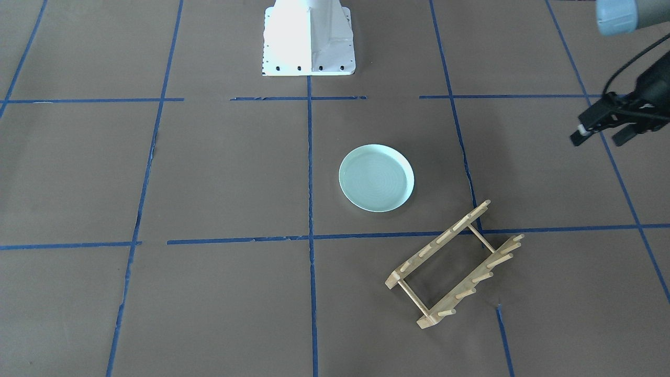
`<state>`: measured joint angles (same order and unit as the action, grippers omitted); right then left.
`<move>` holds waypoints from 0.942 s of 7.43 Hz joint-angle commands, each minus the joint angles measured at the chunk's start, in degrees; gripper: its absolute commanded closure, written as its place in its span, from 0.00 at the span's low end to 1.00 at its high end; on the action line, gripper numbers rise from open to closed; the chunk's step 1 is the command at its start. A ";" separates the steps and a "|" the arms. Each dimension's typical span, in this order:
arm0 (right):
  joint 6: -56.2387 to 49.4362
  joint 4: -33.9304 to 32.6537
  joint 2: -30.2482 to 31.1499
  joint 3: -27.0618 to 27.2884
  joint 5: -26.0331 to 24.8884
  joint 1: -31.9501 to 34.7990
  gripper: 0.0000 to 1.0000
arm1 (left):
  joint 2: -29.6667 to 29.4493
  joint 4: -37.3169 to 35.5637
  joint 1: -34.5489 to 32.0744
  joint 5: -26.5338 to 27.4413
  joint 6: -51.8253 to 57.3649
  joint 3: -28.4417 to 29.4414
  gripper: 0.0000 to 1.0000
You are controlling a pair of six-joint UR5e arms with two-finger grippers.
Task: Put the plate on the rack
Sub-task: 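Move the left gripper over the pale green plate and lower it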
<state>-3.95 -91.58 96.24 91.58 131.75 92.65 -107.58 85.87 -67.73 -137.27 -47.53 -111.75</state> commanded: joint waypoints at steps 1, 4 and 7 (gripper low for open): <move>0.00 0.00 0.00 0.00 0.00 -0.02 0.00 | -8.76 -0.26 13.79 4.45 -19.73 0.91 0.00; 0.00 0.00 0.00 0.00 0.00 0.07 0.00 | -19.92 -0.09 26.74 12.01 -28.40 15.29 0.00; 0.00 0.00 0.00 0.00 0.00 0.07 0.00 | -27.29 6.29 31.87 12.02 -31.83 26.71 0.03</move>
<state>-3.92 -91.58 96.24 91.58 131.75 92.67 -130.77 88.50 -37.21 -125.36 -78.17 -90.92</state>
